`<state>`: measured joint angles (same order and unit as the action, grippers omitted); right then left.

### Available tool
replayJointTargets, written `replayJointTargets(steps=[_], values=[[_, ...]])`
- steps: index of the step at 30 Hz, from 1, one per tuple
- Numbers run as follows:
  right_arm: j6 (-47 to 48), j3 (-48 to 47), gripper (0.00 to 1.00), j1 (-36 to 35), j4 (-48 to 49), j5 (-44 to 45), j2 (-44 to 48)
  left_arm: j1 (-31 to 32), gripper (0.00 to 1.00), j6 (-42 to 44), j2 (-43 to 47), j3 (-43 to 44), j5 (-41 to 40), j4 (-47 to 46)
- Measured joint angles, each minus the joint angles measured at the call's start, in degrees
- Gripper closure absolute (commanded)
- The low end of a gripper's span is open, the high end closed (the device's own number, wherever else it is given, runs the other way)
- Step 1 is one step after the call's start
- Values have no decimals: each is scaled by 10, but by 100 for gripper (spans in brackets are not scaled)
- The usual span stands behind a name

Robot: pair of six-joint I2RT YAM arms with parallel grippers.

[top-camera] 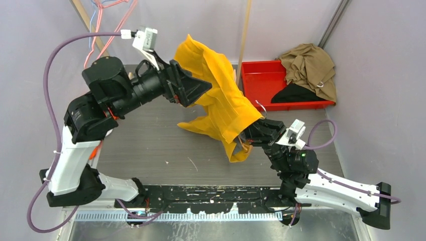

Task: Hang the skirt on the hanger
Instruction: Hang the skirt on the hanger.

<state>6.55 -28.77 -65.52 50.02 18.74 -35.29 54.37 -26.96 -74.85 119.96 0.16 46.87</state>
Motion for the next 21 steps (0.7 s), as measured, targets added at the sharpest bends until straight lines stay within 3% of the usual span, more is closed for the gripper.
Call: replayJointTargets(steps=[7,14,21], values=[[0,0,99,0,56,-27,-18,0,0,-36,-70,78,-11,-16],[0,-10,99,0,75,-40,-75,0,1,-61,-141,79,-21,-10],[0,-29,99,1,86,-41,-108,-1,0,-70,-149,79,-31,-3]])
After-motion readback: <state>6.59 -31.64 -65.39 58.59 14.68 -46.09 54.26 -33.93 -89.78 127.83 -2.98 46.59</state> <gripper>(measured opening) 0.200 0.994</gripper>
